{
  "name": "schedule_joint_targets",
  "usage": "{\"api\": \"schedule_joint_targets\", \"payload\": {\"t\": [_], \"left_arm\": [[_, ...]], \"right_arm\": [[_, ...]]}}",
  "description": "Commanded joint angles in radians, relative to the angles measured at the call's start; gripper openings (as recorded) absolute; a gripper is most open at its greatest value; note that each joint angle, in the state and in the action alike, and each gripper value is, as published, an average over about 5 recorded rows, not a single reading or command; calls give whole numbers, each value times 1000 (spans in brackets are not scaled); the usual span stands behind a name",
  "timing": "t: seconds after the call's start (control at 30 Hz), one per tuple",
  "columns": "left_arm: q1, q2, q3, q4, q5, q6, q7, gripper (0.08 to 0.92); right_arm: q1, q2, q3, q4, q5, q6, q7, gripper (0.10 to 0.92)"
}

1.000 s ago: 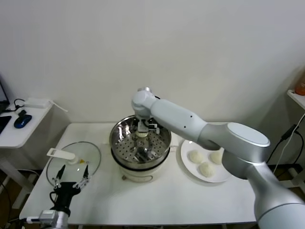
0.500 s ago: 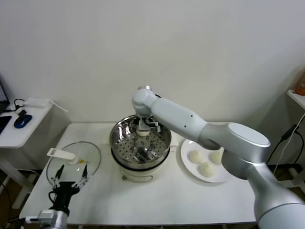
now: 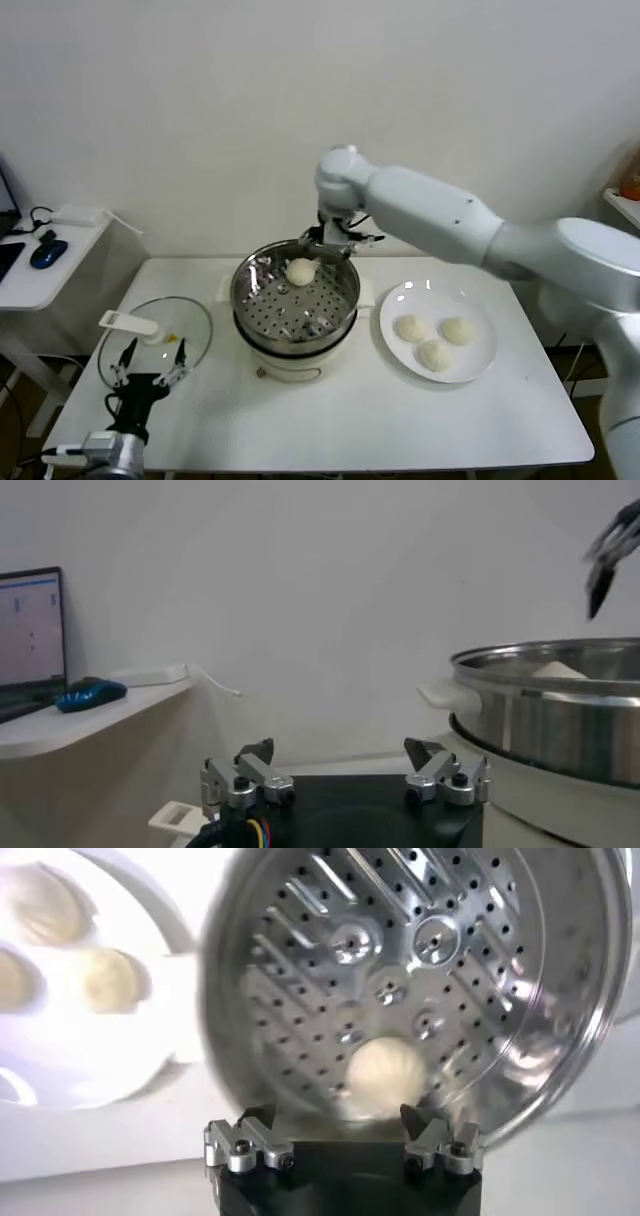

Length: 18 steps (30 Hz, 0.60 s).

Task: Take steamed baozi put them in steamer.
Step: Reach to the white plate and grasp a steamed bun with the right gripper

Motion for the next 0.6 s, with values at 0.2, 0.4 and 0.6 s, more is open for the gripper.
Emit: {"api": "schedule_joint_targets", "payload": {"t": [0.2, 0.4, 0.6], "left_arm": [[-6, 2, 12, -8, -1, 4, 2, 823], [-2, -1, 18, -15, 9, 5, 1, 823], [2, -1, 18, -24, 15, 8, 0, 823]], "right_arm": [[187, -400, -288, 100, 595, -485, 77, 823], [76, -482, -281, 22, 661, -604, 75, 823], [-82, -490, -205, -18, 631, -667, 82, 823]]}}
